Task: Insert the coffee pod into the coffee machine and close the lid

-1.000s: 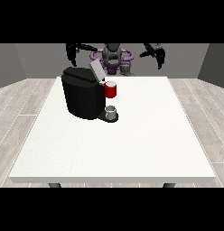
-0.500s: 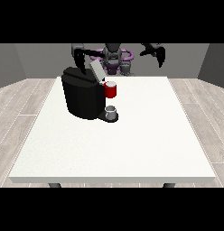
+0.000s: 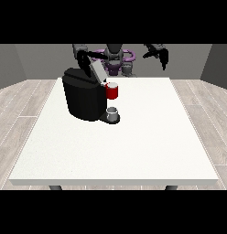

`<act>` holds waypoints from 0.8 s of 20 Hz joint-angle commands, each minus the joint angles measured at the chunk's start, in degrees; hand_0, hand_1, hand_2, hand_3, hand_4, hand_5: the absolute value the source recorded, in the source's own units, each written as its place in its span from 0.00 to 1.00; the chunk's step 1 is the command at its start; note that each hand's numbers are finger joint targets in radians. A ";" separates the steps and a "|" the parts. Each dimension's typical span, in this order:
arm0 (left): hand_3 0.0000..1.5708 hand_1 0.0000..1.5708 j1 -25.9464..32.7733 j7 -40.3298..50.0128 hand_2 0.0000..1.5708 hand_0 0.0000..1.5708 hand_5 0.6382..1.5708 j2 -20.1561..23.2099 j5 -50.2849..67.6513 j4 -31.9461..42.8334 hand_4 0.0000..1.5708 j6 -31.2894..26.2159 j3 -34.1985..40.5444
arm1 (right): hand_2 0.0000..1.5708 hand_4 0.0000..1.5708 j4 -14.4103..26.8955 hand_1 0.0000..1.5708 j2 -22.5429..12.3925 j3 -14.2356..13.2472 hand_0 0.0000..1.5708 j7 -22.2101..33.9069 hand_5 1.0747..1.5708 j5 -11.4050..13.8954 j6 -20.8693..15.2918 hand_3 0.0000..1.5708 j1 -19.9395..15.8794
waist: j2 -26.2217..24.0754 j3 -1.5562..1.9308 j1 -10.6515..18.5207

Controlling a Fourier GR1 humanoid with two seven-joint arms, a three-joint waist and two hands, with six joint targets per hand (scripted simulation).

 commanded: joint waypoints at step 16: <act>0.00 0.00 -3.30 3.92 0.00 0.00 1.00 1.94 2.17 -3.35 0.23 -0.56 -0.83 | 0.00 0.00 1.84 0.00 -0.95 3.00 0.00 1.06 1.00 5.10 -1.33 0.00 -12.45 | 5.79 0.08 4.57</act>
